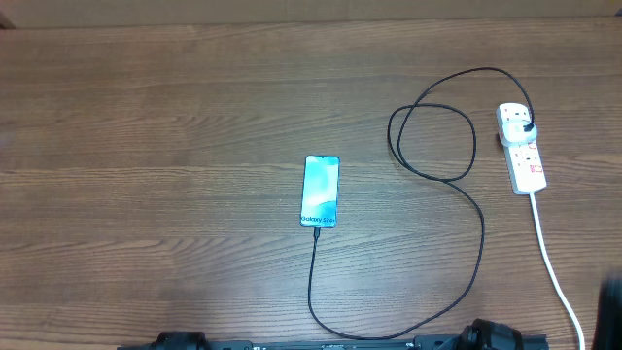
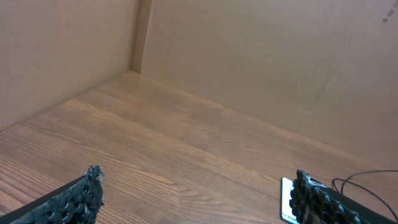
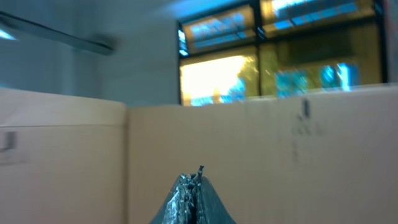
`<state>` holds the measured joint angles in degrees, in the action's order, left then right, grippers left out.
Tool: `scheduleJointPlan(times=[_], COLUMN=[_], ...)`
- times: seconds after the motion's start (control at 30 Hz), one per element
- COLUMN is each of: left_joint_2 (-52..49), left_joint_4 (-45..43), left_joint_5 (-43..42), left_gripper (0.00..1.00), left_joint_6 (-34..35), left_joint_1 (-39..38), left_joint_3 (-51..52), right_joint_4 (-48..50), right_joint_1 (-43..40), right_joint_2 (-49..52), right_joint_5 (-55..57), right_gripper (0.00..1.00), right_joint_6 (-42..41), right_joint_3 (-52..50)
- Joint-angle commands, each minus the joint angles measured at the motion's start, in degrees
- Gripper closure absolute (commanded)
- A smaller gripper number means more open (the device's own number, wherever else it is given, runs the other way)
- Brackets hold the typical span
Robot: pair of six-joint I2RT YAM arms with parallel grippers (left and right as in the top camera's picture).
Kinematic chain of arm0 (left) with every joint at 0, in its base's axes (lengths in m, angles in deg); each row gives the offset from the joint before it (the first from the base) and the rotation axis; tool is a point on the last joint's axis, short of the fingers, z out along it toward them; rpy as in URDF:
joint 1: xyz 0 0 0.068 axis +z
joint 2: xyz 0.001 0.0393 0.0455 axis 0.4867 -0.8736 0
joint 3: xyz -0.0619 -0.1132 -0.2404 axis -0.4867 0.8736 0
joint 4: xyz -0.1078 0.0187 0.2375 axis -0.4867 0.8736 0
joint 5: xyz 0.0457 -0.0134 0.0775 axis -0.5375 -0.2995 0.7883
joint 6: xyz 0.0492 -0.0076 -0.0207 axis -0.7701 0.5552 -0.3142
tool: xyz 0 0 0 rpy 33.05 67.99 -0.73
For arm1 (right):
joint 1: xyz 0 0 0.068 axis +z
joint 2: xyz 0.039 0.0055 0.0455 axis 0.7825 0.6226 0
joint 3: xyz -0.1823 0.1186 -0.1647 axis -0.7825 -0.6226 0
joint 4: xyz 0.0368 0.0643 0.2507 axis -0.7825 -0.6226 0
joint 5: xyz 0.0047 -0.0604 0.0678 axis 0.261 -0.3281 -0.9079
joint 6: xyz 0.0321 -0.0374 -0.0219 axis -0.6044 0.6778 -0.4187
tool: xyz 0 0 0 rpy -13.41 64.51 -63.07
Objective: Plug charger to phone and switch on socket
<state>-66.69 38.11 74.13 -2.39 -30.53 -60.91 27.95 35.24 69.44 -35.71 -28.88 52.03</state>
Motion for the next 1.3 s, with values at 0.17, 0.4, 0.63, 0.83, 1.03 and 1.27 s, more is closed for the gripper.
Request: scheduleJointPlan(times=[0.17,0.4,0.63,0.83,1.03,1.27], left_joint_2=[0.85,0.85,0.85,0.85,0.85,0.83], left_joint_4=[0.15,-4.94,-21.35,-41.20,-62.42,-81.13], left_joint_5=[0.35,-1.22,1.64,0.26,-4.37,-4.37], left_gripper=[0.01,0.00,0.01,0.00,0.00,0.00], left_joint_6=[-0.42,6.27,6.27,6.25,6.25,6.16], left_joint_1=[0.63,0.63,0.63,0.63,0.63,0.63], left_joint_3=[-0.07,1.99,15.80,34.67,53.99,71.38], right_joint_4=[6.16,12.17,11.41,10.43,10.19,10.88], right_joint_1=[4.72,5.38,5.38,5.38,5.38,5.38], right_joint_2=[-10.03,-15.43,-18.78,-20.59,-21.62,-23.39], right_joint_5=[-0.24,-0.04,-0.04,-0.07,-0.09,-0.07], right_gripper=[0.96,0.91,0.91,0.91,0.91,0.91], right_joint_6=[0.22,2.95,9.46,13.09,13.99,13.99], right_joint_3=[-7.45,-11.17,-11.19,-11.19,-11.19,-11.19])
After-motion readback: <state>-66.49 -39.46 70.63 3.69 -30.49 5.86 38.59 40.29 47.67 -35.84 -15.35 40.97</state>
